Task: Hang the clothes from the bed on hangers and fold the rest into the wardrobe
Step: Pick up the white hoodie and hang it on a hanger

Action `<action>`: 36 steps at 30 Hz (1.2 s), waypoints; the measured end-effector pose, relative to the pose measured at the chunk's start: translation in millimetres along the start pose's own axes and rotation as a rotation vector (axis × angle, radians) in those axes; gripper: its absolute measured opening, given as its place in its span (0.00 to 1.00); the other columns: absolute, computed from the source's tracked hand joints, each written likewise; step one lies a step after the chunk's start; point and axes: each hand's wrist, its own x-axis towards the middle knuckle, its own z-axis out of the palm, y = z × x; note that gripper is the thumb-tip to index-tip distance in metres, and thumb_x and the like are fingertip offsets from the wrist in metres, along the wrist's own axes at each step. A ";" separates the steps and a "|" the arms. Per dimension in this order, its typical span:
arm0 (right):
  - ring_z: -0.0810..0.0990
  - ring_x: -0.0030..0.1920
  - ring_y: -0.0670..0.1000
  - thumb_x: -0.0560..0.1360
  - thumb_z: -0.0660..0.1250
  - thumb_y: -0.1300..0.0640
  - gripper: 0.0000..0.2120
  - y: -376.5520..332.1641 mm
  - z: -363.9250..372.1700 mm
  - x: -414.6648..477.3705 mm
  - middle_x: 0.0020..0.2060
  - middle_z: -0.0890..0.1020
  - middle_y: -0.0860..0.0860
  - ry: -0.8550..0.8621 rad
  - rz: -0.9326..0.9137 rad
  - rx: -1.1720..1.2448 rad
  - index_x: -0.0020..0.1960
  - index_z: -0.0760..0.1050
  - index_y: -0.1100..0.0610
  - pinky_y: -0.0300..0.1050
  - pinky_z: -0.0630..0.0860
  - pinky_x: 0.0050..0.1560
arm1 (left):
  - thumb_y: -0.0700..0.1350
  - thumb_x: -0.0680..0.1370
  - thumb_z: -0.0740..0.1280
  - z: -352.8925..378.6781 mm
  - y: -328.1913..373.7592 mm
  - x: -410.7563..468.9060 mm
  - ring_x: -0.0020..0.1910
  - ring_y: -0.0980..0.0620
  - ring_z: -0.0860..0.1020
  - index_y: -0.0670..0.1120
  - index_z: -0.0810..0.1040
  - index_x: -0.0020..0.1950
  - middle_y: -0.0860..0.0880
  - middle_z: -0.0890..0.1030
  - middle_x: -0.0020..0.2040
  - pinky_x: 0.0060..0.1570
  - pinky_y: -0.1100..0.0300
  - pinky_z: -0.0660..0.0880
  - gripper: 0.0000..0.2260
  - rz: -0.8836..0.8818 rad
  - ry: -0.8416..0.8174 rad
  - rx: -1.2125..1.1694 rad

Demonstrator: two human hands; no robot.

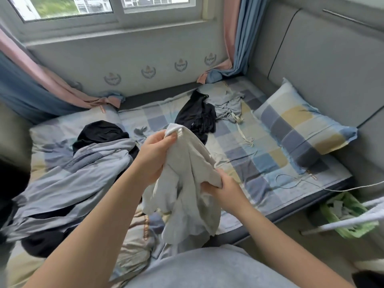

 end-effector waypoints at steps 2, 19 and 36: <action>0.81 0.43 0.50 0.70 0.72 0.46 0.13 -14.1 -6.3 8.3 0.40 0.83 0.49 -0.004 -0.048 0.018 0.48 0.77 0.54 0.55 0.77 0.47 | 0.40 0.84 0.62 -6.4 4.5 1.6 0.43 0.46 0.80 0.37 0.80 0.53 0.42 0.81 0.44 0.44 0.55 0.77 0.09 0.025 0.048 0.023; 0.85 0.44 0.53 0.82 0.64 0.61 0.07 -50.5 -59.8 47.6 0.45 0.86 0.56 0.089 -0.020 0.637 0.55 0.80 0.56 0.47 0.81 0.40 | 0.52 0.79 0.70 15.5 -127.8 -6.1 0.50 0.51 0.80 0.48 0.73 0.62 0.50 0.81 0.53 0.44 0.56 0.76 0.15 -0.436 0.128 0.552; 0.79 0.52 0.46 0.76 0.73 0.60 0.11 -39.3 -161.7 101.9 0.53 0.80 0.49 0.000 -0.228 0.110 0.52 0.72 0.50 0.42 0.75 0.55 | 0.36 0.82 0.60 102.6 -27.4 70.8 0.31 0.58 0.66 0.43 0.75 0.43 0.53 0.68 0.31 0.33 0.64 0.63 0.09 0.323 0.335 0.569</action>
